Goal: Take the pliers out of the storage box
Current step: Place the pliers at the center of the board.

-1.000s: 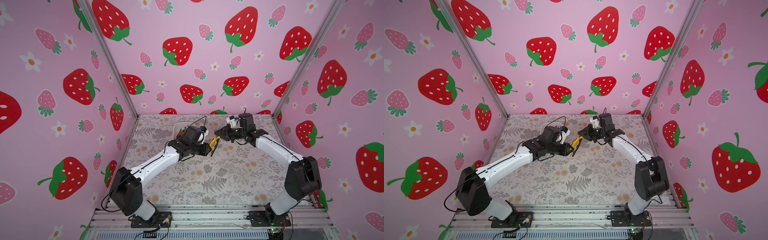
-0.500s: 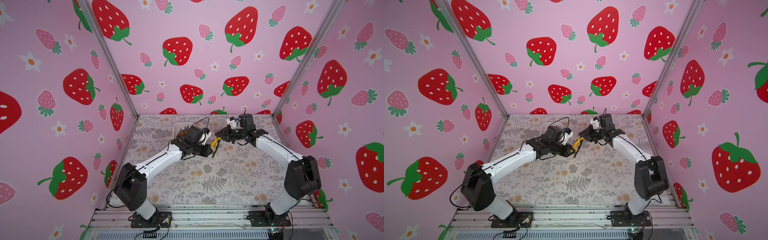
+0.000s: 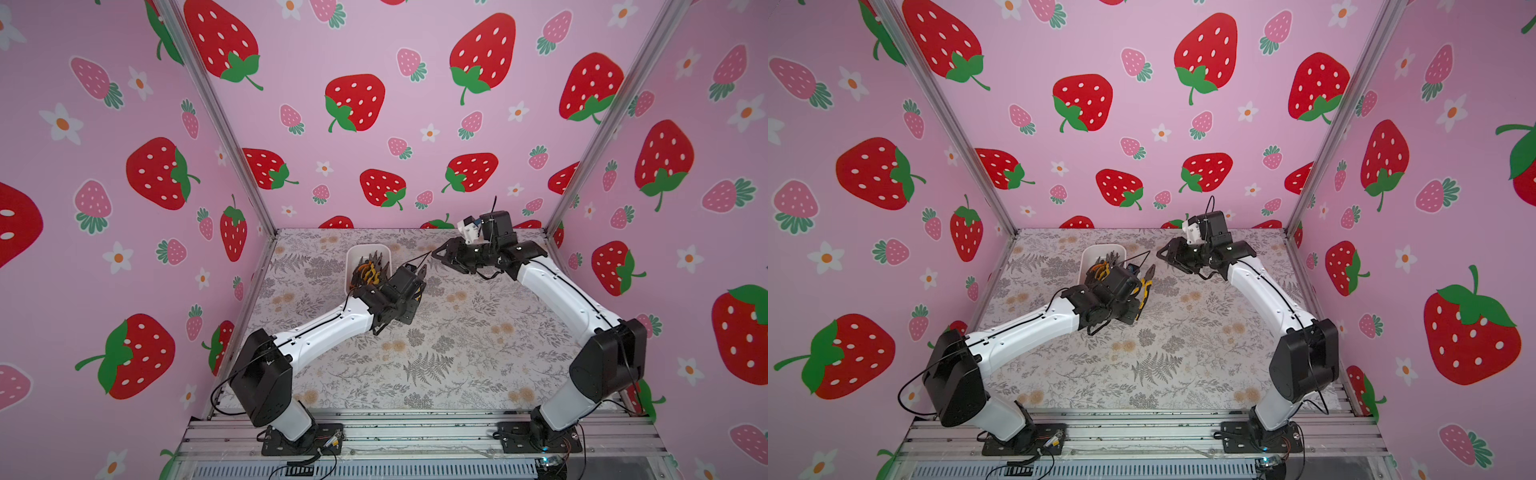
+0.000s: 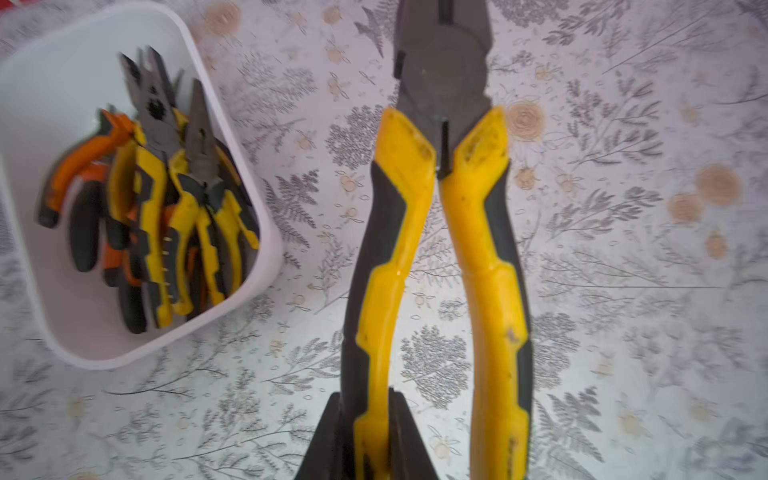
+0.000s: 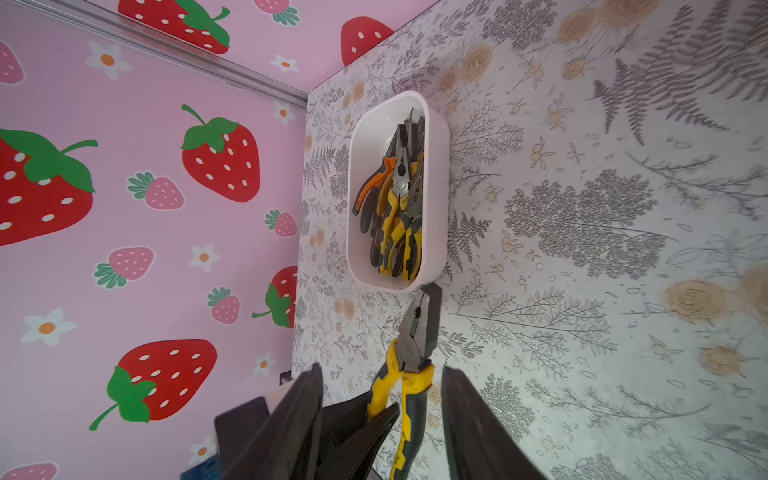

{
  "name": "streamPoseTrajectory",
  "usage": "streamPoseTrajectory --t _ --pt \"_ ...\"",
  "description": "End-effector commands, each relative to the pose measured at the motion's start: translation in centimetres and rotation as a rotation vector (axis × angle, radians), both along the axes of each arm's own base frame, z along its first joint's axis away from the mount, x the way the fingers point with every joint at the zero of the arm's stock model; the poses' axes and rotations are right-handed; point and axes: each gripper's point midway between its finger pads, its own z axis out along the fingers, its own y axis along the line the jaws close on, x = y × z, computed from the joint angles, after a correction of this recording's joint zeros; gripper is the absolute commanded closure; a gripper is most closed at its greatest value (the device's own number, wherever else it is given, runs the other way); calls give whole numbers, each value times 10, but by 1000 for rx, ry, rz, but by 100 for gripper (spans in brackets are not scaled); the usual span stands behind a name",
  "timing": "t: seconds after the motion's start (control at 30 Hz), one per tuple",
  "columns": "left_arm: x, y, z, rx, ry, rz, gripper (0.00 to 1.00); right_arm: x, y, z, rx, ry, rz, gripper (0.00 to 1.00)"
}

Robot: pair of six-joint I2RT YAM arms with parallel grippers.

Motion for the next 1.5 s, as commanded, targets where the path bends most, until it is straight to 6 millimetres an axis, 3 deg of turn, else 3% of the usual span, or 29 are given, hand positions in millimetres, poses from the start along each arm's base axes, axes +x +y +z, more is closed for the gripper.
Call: streamPoseTrajectory --t 0.0,0.17,0.33,0.9,1.23,1.37,1.47 --pt "15 13 53 104 -322 82 100 -12 -24 -12 -173 59 -54 49" --pt "10 -4 64 130 -477 48 100 -17 -11 -15 -167 109 -50 49" --pt "14 -11 61 129 -482 53 100 -20 7 -10 -105 121 -35 49" --pt "20 -24 70 173 -476 75 100 -23 22 -37 -137 160 -35 53" --pt "22 -30 69 170 -462 68 100 -23 18 -39 -168 140 -64 82" --pt "21 -32 70 155 -452 65 100 -22 16 -40 -179 140 -77 100" --pt "19 -36 75 118 -436 54 100 -21 12 -42 -194 134 -90 100"
